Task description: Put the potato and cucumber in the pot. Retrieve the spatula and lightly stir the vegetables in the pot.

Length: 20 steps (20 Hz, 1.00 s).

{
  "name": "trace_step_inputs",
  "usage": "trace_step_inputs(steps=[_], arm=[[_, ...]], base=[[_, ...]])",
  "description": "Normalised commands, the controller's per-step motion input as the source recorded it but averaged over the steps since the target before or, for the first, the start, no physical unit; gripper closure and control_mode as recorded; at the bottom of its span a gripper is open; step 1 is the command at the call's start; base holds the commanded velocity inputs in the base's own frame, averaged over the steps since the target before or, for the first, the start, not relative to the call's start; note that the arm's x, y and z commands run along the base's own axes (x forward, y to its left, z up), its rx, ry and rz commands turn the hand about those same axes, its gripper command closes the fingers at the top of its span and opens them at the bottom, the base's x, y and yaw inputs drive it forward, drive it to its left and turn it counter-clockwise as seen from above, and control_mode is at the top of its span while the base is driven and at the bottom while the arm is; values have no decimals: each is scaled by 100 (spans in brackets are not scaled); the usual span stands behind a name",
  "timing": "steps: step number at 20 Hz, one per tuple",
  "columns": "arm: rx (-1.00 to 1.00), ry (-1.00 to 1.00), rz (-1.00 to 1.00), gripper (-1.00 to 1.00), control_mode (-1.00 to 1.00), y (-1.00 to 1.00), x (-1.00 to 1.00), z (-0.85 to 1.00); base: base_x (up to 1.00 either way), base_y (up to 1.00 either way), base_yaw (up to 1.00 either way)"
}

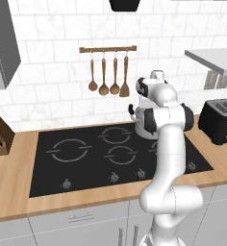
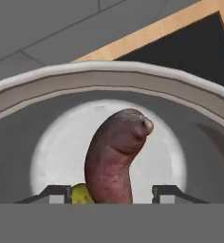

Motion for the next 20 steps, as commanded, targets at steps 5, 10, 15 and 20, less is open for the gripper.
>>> trace_step_inputs(steps=[5,10,15,20], arm=[[0,-5,3,-100,-100,-14,0,-18],[-1,-20,28,-100,-100,-13,0,-15],[-5,-19,36,-100,-100,-5,-6,-9],[-2,-7,13,-100,-100,9,-39,9]], base=[[0,0,0],[0,0,0],[0,0,0],[0,0,0]])
